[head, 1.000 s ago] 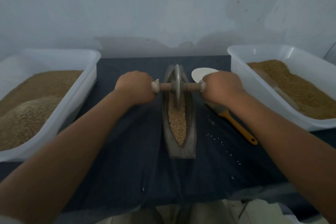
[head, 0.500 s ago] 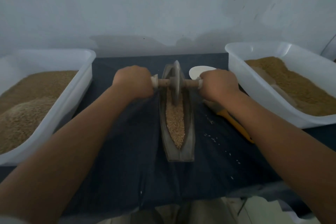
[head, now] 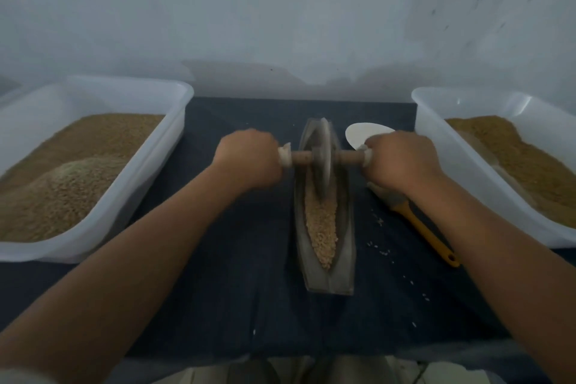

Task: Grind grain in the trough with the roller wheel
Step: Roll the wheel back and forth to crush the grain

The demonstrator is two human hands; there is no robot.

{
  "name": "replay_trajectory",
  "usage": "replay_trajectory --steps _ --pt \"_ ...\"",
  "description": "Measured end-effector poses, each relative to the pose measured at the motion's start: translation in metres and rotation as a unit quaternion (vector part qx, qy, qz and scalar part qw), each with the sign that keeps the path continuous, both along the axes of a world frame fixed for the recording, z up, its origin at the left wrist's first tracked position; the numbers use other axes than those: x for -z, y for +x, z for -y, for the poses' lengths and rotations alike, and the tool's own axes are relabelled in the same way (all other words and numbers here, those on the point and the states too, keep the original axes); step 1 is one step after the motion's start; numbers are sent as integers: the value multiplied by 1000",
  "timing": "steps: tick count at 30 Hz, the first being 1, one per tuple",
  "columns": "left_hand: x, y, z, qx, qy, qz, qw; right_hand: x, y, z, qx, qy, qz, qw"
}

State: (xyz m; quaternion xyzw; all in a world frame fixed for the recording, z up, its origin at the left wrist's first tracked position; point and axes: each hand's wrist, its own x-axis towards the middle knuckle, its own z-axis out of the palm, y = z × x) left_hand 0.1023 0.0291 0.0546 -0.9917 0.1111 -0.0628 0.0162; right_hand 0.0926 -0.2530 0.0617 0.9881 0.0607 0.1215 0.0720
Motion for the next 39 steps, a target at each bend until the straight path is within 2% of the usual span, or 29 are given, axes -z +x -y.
replay_trajectory --steps 3,5,8,12,14,18,22,25,27,29,31,33,36,39 --pt "-15 24 10 6 -3 -19 1000 -4 21 -3 33 -13 -23 999" --pt "-19 11 7 33 -3 -44 998 -5 9 0 24 4 -56 998" --pt "-10 -33 -14 93 13 -76 993 -3 -43 8 -35 32 -68 997" --pt "-2 -61 -28 123 17 -42 991 0 -89 20 -95 97 -55 989" --pt "-6 -46 -18 109 28 -42 993 7 -74 13 -53 75 -77 993" --pt "-25 17 9 48 36 -26 998 12 -10 1 32 56 -12 998" --pt "-34 21 15 59 35 -45 997 1 3 -2 44 48 -56 996" --pt "-23 -19 -5 103 32 -87 990 0 -41 6 -4 56 -92 994" --pt "-11 -47 -21 126 31 -88 988 -3 -78 13 -78 88 -71 991" --pt "-2 -58 -28 124 22 -78 989 -3 -90 18 -108 98 -49 988" --pt "1 -46 -23 107 23 -76 991 1 -74 13 -84 67 -65 992" --pt "-2 -18 -10 74 21 -55 996 6 -41 5 -38 23 -30 999" --pt "-13 27 4 27 14 -25 999 3 0 -2 10 23 25 999" --pt "-16 33 7 30 5 -41 999 -3 8 -7 21 8 4 1000"
